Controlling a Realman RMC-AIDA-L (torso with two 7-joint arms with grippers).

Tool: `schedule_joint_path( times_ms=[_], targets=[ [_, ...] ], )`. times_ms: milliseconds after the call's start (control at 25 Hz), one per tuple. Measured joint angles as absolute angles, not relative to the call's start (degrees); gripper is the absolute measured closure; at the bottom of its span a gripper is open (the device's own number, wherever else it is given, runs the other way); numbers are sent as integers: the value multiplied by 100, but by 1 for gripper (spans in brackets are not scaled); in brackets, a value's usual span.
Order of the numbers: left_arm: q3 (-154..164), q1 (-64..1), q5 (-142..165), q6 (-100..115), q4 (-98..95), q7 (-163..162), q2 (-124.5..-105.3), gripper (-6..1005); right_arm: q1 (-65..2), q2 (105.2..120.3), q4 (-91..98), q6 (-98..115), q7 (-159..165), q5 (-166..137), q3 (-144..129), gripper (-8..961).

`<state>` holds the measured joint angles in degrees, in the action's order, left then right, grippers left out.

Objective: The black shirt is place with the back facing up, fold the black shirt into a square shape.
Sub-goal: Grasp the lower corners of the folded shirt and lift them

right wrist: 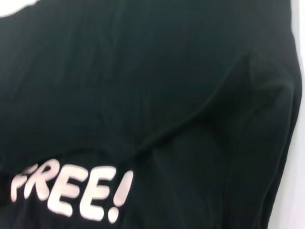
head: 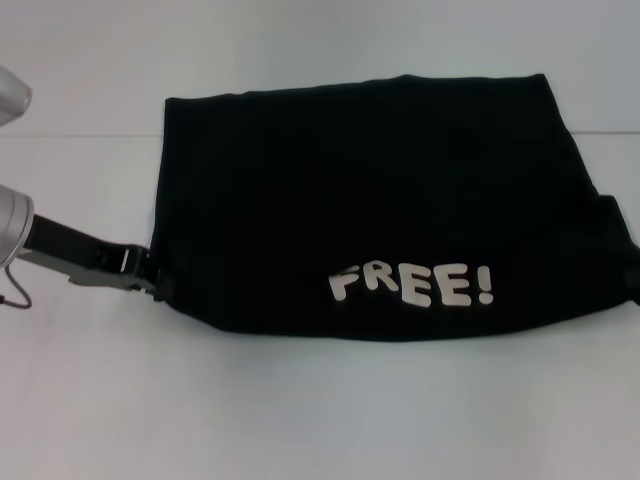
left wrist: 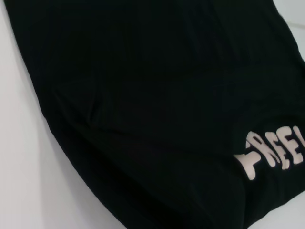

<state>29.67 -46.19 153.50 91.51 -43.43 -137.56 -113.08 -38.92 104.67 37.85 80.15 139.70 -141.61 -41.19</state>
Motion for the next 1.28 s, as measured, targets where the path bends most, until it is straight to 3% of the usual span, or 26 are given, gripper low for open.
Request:
schedule_joint_path(
  times_ms=[1280],
  targets=[
    [2901,-4571,15948,9375,-4407,-13871,-11326,971,-3651,10375,3909,8458,13985,-14309,-3989,885]
  ],
)
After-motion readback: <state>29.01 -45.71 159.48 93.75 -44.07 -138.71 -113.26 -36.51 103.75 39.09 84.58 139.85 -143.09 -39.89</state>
